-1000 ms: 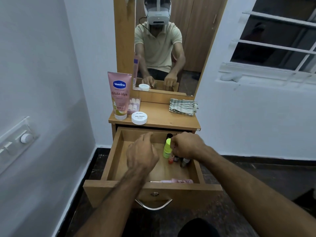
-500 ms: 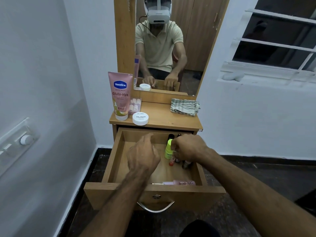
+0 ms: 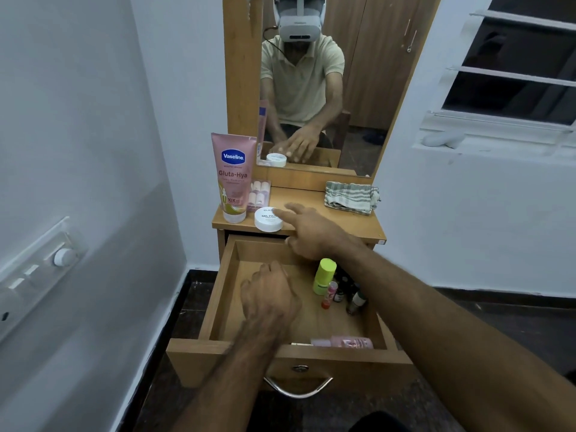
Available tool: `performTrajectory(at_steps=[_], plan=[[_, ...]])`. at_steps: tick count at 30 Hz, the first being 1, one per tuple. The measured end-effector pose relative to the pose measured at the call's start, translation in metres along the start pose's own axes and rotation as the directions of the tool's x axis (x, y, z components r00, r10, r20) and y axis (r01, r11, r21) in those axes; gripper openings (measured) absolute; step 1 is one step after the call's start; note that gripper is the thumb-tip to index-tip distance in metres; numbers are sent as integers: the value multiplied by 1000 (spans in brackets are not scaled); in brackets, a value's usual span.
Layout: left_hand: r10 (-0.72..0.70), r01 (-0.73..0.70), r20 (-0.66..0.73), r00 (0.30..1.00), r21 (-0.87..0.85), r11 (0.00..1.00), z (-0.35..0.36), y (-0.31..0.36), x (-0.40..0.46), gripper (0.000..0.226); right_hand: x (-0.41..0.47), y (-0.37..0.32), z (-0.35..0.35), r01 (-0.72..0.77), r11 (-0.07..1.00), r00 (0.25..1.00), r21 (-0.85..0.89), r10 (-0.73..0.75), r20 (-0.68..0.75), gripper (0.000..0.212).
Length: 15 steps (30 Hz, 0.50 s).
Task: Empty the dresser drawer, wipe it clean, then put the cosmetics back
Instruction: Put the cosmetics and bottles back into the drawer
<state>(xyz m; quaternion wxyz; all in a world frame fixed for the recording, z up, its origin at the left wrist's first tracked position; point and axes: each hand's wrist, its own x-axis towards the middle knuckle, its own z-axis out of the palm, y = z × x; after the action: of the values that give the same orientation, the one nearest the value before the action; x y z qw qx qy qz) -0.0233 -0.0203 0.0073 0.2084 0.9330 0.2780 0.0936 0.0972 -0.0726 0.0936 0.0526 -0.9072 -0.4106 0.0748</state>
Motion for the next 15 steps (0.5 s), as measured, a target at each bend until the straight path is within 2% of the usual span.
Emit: performTrajectory(at_steps=[2, 4, 6, 8, 11, 15], plan=[[-44, 44, 44, 998, -4, 999, 1, -5, 2, 42, 8, -6, 4, 4, 999, 997, -32, -2, 82, 83], [-61, 62, 55, 997, -18, 998, 0, -8, 2, 49, 10, -9, 8, 9, 999, 1000, -46, -8, 20, 78], [-71, 72, 24, 997, -50, 996, -1, -7, 2, 43, 9, -7, 9, 1, 1000, 993, -16, -3, -117, 66], [-96, 94, -20, 995, -102, 990, -1, -5, 2, 36, 8, -3, 10, -12, 999, 983, 51, 21, -180, 54], [-125, 97, -116, 985, -218, 971, -2, -4, 3, 37, 1, 8, 11, -3, 995, 979, 98, 23, -202, 45], [-103, 23, -199, 975, -369, 929, -5, 0, 1, 43, -27, 24, 20, 51, 994, 987, 93, -36, -156, 51]])
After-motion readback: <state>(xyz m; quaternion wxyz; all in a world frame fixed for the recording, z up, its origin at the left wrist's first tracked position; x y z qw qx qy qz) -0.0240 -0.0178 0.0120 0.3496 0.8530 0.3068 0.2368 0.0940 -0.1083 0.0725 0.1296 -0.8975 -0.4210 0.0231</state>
